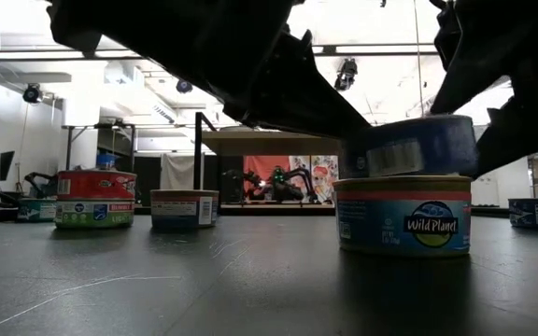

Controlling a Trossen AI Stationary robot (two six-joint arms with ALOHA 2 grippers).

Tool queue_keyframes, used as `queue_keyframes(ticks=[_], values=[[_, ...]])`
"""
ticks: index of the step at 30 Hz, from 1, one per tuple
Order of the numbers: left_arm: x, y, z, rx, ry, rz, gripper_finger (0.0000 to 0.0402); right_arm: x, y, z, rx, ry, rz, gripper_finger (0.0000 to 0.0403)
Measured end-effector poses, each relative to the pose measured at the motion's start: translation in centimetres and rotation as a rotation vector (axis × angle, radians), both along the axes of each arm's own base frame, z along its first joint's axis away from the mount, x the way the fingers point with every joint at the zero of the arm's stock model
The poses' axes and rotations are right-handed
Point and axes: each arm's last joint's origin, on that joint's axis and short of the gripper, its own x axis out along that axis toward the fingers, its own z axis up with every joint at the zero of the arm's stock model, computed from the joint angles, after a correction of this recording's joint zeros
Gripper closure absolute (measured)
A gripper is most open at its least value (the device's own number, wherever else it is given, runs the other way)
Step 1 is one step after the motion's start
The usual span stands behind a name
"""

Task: Stack canned seafood by type on shelf
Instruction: Put the blue tuna can on the shelf

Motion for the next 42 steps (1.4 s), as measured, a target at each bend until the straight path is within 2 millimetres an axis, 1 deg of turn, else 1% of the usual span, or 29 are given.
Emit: queue_keyframes(ticks=[6, 13, 17, 25, 30, 33, 37, 42], values=[[0.2, -0.1, -0.4, -0.015, -0.019, 0.003, 0.0401, 0.1, 0.1, 0.1, -0.005, -0.020, 0.011, 0.0083], [0.3, -0.2, -0.4, -0.017, -0.038, -0.002, 0.0401, 0.5, -0.3, 0.2, -0.021, -0.031, 0.010, 0.0103], [0.3, -0.2, -0.4, -0.018, -0.041, -0.003, 0.0401, 0.7, -0.5, 0.3, -0.021, -0.034, 0.000, 0.0127], [0.3, -0.2, -0.4, -0.033, -0.043, 0.002, 0.0401, 0.8, -0.5, 0.3, -0.006, -0.042, -0.005, 0.0189], [0.4, -0.3, -0.6, -0.039, -0.053, 0.004, 0.0401, 1.0, -0.5, -0.4, -0.009, -0.022, -0.013, 0.0223], [0.6, -0.3, -0.9, -0.044, -0.069, 0.008, 0.0401, 1.1, -0.5, -0.6, -0.011, -0.017, -0.025, 0.0236], [0.6, -0.3, -1.0, -0.045, -0.072, 0.008, 0.0401, 1.2, -0.6, -0.7, -0.012, -0.019, -0.028, 0.0236], [0.6, -0.3, -1.0, -0.043, -0.070, 0.010, 0.0401, 0.9, -0.7, -0.3, 0.007, -0.001, -0.011, 0.0200]])
